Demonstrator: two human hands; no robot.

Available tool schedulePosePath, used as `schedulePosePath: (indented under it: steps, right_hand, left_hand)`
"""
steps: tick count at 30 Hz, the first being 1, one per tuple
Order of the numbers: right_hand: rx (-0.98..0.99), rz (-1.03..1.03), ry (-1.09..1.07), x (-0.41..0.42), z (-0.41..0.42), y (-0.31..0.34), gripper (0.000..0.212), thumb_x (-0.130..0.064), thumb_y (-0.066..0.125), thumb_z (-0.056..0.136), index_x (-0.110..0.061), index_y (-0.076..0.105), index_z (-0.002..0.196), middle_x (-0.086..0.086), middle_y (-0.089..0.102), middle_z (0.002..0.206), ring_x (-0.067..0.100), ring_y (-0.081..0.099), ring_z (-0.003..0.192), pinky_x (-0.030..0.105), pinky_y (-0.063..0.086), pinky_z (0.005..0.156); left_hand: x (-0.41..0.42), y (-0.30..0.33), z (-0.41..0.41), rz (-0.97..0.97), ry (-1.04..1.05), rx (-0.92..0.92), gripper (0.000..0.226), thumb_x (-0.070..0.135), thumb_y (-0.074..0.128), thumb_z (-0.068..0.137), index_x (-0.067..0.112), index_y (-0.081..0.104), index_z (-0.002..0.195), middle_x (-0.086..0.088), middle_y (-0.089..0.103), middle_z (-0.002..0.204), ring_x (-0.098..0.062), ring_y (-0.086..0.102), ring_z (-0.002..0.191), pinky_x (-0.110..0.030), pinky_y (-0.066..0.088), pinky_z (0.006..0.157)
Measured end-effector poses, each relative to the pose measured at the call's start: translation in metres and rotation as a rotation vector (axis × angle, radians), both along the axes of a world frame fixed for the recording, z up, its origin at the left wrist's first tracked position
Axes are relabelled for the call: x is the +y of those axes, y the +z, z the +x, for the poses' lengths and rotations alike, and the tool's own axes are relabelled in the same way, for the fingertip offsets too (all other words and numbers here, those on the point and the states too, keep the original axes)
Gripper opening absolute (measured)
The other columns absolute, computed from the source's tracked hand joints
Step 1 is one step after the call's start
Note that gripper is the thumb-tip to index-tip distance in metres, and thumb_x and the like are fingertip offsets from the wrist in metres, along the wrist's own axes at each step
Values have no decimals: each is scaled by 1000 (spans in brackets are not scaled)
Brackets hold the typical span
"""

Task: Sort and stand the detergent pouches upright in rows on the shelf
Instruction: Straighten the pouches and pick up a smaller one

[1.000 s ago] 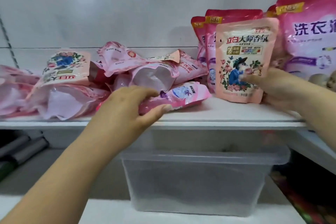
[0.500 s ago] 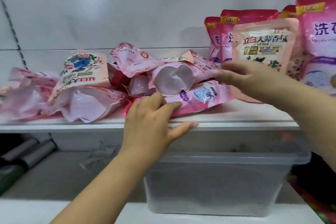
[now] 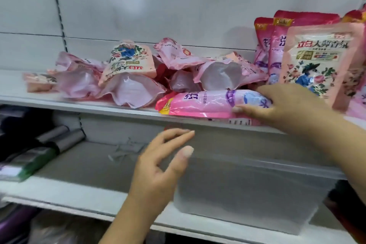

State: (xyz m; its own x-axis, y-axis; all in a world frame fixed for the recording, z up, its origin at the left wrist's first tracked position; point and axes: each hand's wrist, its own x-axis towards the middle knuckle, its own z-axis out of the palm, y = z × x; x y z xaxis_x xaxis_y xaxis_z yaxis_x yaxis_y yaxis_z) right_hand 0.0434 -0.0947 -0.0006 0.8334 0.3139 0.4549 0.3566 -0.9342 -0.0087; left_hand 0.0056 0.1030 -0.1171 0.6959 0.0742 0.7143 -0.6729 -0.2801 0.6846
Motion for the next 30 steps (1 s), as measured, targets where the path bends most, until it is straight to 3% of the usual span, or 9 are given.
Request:
schedulePosePath:
  steps: [4, 7, 9, 11, 16, 18, 20, 25, 30]
  right_hand:
    - [-436, -51, 116, 8, -30, -18, 57, -74, 30, 74, -23, 29, 48, -13, 27, 46, 10, 28, 41, 18, 20, 42]
    - [-541, 13, 235, 10, -51, -55, 56, -68, 39, 73, -17, 53, 56, -1, 49, 47, 24, 48, 46, 21, 32, 43]
    - [-474, 37, 246, 12, -61, -80, 60, -71, 37, 71, -14, 57, 65, -1, 50, 54, 24, 51, 51, 23, 30, 47]
    - [-314, 148, 297, 10, -69, -101, 66, -79, 36, 66, -18, 59, 75, -9, 43, 65, 17, 48, 58, 21, 30, 54]
    - [313, 733, 447, -2, -95, -118, 61, -70, 61, 45, -49, 36, 97, -37, 33, 106, -8, 36, 99, 1, 25, 87]
    - [636, 975, 487, -8, -99, -120, 72, -60, 73, 40, -47, 40, 102, -31, 50, 108, -13, 53, 95, 15, 39, 87]
    - [849, 1215, 531, -17, -100, -130, 88, -51, 82, 29, -34, 51, 110, -10, 70, 101, 2, 67, 88, 23, 52, 74]
    - [879, 1565, 483, -31, -121, -156, 69, -42, 90, 25, -9, 72, 84, 8, 74, 84, 23, 72, 75, 27, 56, 57]
    - [912, 1628, 506, -51, -119, -153, 100, -50, 89, 13, -13, 63, 103, 8, 73, 95, 23, 71, 86, 27, 57, 63]
  left_hand:
    - [-7, 7, -5, -659, -419, 637, 70, 60, 46, 61, 12, 64, 109, -8, 71, 94, -22, 65, 90, -35, 48, 85]
    - [-28, 27, -24, -970, -546, 518, 63, 59, 47, 63, 14, 66, 103, -15, 70, 101, -27, 67, 83, -36, 57, 62]
    - [-40, 26, -35, -1094, -503, 477, 62, 52, 53, 65, 11, 63, 110, -13, 69, 106, -26, 67, 90, -40, 59, 64]
    - [-44, 18, -48, -1125, -405, 486, 62, 47, 55, 67, 9, 60, 116, -12, 69, 107, -25, 66, 98, -44, 56, 77]
    - [-54, -2, -86, -1005, -231, 507, 43, 39, 59, 68, 11, 65, 99, -8, 73, 95, -20, 70, 84, -39, 58, 71]
    - [-60, -4, -96, -900, -235, 514, 40, 40, 56, 68, 11, 65, 93, -9, 73, 89, -19, 70, 79, -35, 58, 69]
    - [-67, -1, -101, -833, -259, 508, 40, 43, 52, 70, 13, 67, 92, -9, 73, 86, -18, 70, 76, -34, 58, 68]
    - [-94, 4, -102, -766, -164, 553, 29, 39, 52, 81, 14, 65, 76, -6, 70, 65, -16, 66, 56, -30, 56, 57]
    - [-118, 17, -95, -887, -82, 529, 30, 41, 56, 85, 14, 62, 72, -8, 69, 62, -21, 66, 56, -42, 55, 66]
